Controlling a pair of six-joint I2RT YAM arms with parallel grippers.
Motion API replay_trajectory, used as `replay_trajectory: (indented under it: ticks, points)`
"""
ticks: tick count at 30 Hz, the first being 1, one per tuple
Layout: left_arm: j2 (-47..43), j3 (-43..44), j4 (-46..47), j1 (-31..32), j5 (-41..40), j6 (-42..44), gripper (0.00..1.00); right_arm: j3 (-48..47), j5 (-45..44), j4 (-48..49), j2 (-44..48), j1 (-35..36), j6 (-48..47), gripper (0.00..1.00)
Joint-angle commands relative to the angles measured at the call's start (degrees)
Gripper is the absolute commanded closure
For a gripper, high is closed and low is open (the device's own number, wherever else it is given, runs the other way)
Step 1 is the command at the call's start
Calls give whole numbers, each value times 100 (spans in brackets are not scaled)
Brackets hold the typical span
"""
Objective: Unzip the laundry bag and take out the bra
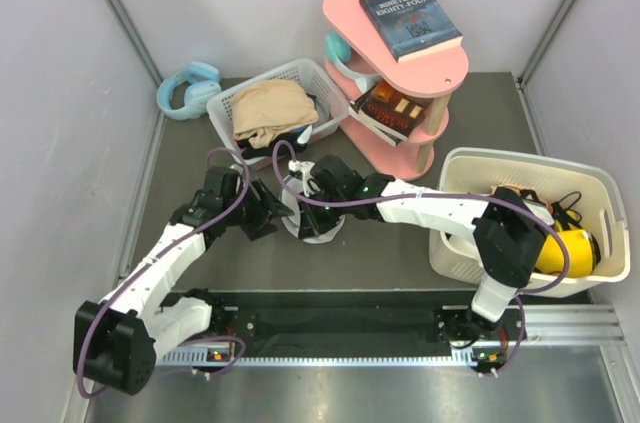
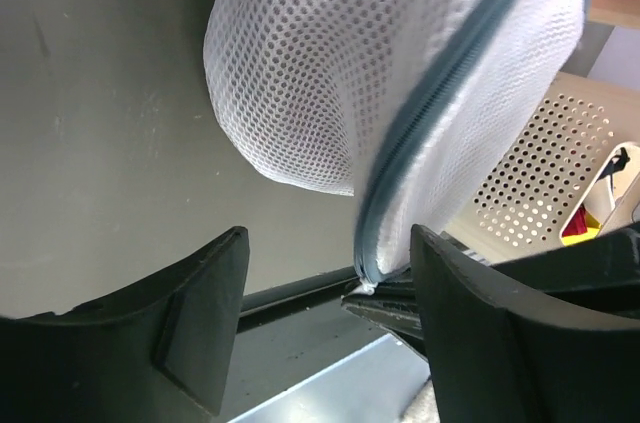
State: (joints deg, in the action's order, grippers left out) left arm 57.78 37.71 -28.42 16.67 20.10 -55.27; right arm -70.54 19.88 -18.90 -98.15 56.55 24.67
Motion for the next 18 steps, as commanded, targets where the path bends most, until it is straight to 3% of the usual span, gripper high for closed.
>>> replay_trajectory:
  ticks: [1, 3, 6, 7, 10, 18]
  points:
    - [101, -97, 785, 82, 170, -353, 35, -214, 104, 149, 24, 119, 21, 100]
    - [181, -159, 1040, 100, 179, -450, 42, -214, 78, 123, 41, 119, 21, 100]
    - [348, -142, 1251, 100, 223, -512, 70, -179, 43, 97, 103, 110, 12, 100]
    - [409, -115, 1252, 100, 214, -512, 84, -170, 34, 88, 120, 110, 12, 100]
    - [497, 16, 1217, 100, 179, -433, 100, -135, -54, -44, 164, 110, -58, 100]
    - [542, 192, 953, 83, 21, -187, 100, 155, -168, -88, 375, 40, -94, 100]
